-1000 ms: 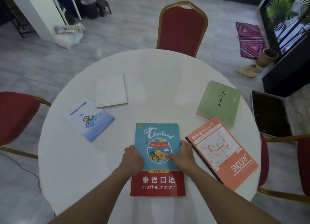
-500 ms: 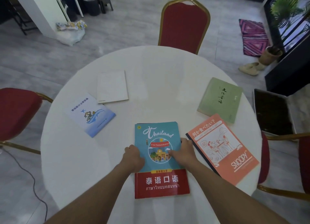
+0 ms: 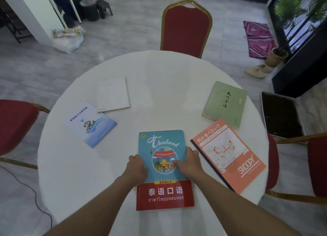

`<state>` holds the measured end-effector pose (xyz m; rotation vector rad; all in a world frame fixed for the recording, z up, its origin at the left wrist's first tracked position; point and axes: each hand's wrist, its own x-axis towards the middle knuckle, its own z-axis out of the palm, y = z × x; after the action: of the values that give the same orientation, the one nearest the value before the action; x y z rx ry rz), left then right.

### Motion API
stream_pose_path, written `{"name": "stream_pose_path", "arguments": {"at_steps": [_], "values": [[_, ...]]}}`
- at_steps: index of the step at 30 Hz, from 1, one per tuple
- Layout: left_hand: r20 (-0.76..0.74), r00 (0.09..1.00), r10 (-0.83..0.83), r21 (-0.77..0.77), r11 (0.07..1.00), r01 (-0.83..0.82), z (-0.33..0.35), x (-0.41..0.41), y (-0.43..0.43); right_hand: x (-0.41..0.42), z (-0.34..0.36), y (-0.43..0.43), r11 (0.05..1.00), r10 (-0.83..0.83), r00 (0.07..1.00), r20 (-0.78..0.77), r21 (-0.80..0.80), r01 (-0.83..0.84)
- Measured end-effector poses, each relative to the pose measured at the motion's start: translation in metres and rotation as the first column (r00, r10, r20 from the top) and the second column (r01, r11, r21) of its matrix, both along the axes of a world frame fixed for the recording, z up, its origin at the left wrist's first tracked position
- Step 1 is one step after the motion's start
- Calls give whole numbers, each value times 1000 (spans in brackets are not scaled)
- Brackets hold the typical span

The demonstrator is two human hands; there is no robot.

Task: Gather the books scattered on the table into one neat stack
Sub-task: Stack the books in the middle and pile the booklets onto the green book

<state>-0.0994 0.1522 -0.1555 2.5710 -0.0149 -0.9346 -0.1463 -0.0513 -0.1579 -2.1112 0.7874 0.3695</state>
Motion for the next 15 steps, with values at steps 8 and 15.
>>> {"name": "stream_pose_path", "arguments": {"at_steps": [8,15], "values": [[231,971,-61,21,998,58,17,3,-16,-3,5,-14,997,59,998,31,-43,-58],[207,960,-187,-141,966,219,35,6,-103,-15,24,-100,973,-89,993,80,-208,104]]}}
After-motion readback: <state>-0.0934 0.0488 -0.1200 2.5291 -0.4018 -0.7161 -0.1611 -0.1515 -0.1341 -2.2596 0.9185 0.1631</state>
